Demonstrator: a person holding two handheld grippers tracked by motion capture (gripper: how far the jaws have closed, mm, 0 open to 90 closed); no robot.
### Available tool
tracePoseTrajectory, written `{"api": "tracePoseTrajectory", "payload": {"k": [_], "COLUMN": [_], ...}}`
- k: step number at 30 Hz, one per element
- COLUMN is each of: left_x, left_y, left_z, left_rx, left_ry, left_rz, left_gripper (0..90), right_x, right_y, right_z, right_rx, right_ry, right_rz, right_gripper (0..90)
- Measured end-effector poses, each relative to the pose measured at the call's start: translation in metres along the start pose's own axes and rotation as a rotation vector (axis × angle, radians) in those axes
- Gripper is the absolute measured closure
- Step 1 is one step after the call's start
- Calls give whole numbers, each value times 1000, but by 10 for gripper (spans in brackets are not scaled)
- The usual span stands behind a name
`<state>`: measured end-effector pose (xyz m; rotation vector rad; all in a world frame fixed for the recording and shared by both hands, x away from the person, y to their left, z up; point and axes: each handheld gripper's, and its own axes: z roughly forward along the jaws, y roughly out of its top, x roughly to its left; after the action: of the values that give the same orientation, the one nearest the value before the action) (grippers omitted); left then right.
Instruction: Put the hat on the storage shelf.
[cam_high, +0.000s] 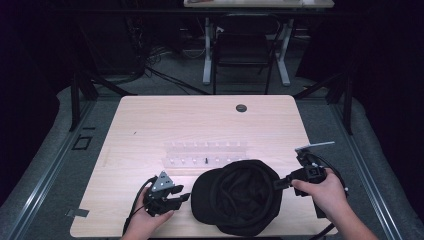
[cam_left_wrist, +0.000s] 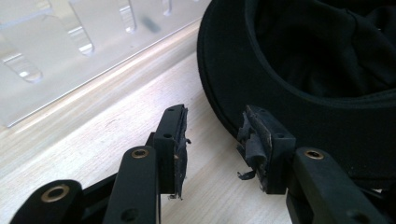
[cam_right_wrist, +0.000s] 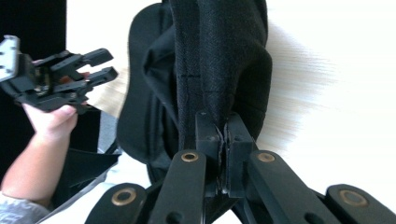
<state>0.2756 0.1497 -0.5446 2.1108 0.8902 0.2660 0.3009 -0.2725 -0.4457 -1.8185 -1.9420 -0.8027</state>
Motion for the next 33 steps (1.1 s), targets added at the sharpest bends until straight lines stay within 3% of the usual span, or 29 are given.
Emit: {"api": "tracePoseTrajectory", "payload": {"k": [4, 5, 7, 9, 13, 23, 25, 27, 29, 33], "left_x": [3, 6, 7, 10, 12, 19, 21, 20, 20, 20], "left_y": [-1, -2, -2, -3, -3, -6, -6, -7, -7, -7], "left_z": [-3, -4, -4, -6, -7, -9, -9, -8, -8, -8], "left_rx": [-1, -7, -8, -9, -12, -14, -5, -17, -16, -16], "left_ry": [8, 9, 9, 16, 22, 45, 31, 55, 55, 54], "left_rz": [-14, -23, -21, -32, -33, -57, -56, -64, -65, -68], "left_gripper": [595, 595, 595, 595, 593, 564, 564, 564, 564, 564], "right_x": [6, 9, 12, 15, 18, 29, 31, 32, 35, 34], "right_y": [1, 2, 1, 2, 4, 6, 6, 7, 8, 9], "right_z": [-3, -6, -7, -10, -12, -23, -23, -26, -27, -30], "right_rx": [-6, 15, 15, 12, 15, 22, 16, 22, 18, 21], "right_ry": [23, 18, 20, 23, 36, 82, 81, 103, 112, 143], "right_rz": [-11, -31, -10, -38, -38, -28, -23, -12, 7, -2], "right_gripper": [875, 875, 875, 875, 874, 874, 874, 874, 875, 875]}}
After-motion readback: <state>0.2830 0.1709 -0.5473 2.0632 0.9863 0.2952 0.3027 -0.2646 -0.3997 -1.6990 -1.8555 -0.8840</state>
